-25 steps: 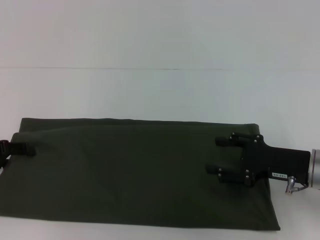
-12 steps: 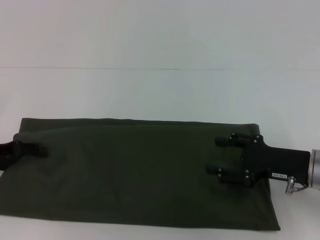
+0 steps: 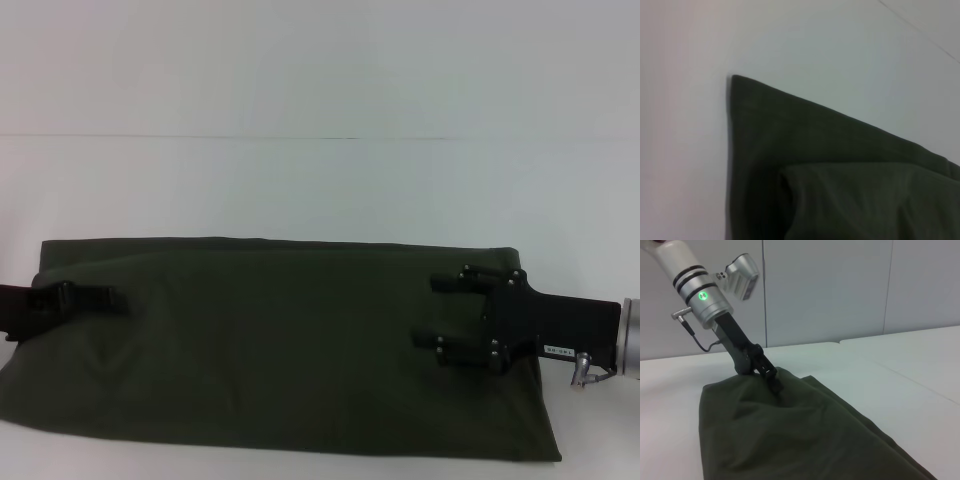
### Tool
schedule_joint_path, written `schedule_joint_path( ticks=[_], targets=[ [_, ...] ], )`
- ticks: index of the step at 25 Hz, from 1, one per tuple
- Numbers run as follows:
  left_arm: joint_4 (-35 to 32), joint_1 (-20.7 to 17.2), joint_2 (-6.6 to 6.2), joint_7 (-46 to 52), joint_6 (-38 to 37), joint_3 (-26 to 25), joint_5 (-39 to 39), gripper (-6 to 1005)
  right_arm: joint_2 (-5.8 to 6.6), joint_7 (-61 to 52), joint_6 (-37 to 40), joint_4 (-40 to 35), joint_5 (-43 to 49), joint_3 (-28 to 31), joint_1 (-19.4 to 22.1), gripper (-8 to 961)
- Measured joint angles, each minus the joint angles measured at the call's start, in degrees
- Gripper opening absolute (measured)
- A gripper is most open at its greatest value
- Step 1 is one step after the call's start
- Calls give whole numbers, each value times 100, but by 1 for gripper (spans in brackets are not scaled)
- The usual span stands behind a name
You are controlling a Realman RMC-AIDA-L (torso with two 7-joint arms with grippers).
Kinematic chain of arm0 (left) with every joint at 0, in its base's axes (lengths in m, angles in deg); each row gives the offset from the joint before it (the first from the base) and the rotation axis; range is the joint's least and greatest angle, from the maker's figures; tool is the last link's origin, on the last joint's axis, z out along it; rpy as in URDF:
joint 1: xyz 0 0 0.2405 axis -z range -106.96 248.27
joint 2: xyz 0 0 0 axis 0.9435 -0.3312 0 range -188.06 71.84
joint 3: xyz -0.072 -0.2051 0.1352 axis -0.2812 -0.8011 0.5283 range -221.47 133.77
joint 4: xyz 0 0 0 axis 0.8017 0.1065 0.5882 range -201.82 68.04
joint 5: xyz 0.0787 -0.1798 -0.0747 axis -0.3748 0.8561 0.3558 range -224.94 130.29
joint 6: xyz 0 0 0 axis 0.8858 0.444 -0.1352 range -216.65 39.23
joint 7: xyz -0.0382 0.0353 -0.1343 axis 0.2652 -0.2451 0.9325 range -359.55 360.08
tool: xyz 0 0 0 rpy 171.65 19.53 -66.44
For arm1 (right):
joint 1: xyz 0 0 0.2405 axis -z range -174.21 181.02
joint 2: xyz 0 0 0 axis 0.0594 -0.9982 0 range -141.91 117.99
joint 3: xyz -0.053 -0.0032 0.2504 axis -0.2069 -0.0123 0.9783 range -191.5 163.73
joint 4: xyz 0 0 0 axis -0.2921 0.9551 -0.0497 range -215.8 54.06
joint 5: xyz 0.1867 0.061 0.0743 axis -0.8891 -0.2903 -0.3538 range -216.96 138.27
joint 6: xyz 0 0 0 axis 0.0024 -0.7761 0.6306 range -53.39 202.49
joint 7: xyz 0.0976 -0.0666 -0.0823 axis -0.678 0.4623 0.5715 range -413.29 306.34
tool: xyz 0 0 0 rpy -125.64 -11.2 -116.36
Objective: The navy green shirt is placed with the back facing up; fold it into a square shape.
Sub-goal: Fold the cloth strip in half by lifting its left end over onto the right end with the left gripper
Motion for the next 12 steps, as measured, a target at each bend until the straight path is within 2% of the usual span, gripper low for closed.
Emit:
schedule_joint_path(
  ticks=[6, 12],
  targets=[
    [-1, 13, 5, 17, 19, 113, 0, 844, 0, 0, 0, 0, 0, -2, 0, 765],
    [-33, 15, -42, 43, -85, 141, -8, 812, 0, 0, 0, 0, 0, 0, 0, 765]
  ],
)
